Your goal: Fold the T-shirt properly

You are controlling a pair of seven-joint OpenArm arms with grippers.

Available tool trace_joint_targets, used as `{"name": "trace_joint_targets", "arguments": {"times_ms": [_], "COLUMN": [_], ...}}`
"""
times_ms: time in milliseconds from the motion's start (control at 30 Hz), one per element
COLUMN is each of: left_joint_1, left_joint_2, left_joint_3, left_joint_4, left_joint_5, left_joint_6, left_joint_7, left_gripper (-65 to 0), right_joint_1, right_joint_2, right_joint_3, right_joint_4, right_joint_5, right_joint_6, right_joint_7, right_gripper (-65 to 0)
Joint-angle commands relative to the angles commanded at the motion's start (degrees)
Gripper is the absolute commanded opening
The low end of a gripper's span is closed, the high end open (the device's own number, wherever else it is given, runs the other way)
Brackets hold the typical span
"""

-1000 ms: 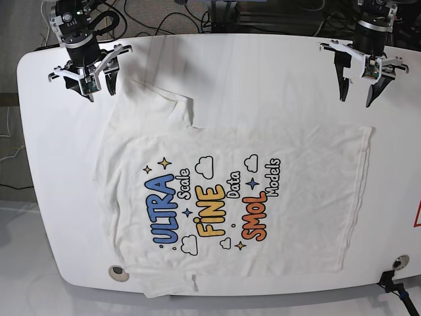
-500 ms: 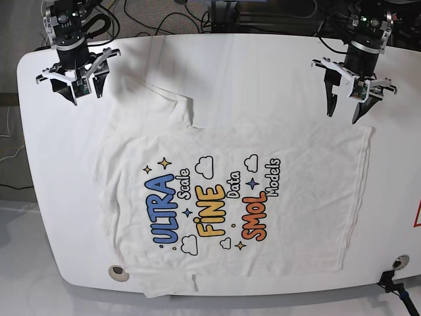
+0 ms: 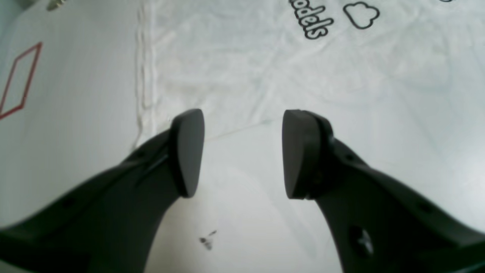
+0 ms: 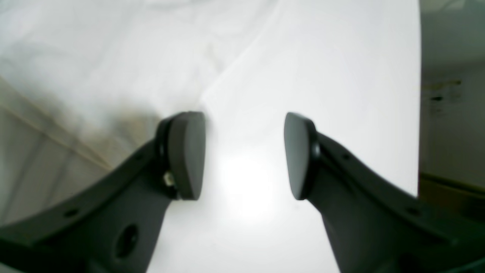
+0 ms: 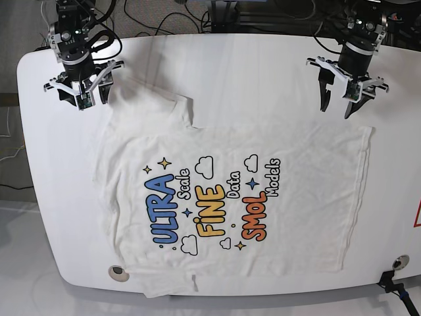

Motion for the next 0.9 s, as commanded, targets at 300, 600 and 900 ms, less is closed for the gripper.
{"name": "trace_joint_targets", "arguments": {"times_ms": [300, 600, 900], "left_joint_1": [-5.1, -8.3, -9.5], "left_joint_2": [-0.3, -0.8, -2.3], "left_joint_3": [4.0, 4.5, 4.2], "left_joint_4": [-7.3, -8.2, -8.1], "left_joint_5": [0.2, 0.6, 0.6], "left_joint_6": [1.6, 0.6, 0.4], "left_joint_7": [1.6, 2.7, 0.7], "left_gripper": [-34.1, -33.7, -33.4], "right_joint_1": [-0.4, 1.1, 6.8], "right_joint_2": [0.1, -1.5, -4.1], "right_joint_3": [0.3, 0.0, -2.5], "right_joint_4": [0.6, -0.5, -2.1], "right_joint_5": [1.5, 1.7, 1.4], "right_joint_6": [2.76, 3.33, 3.40], "right_joint_7": [-1.5, -0.5, -0.5], "right_gripper": [-33.7, -32.5, -31.6]}}
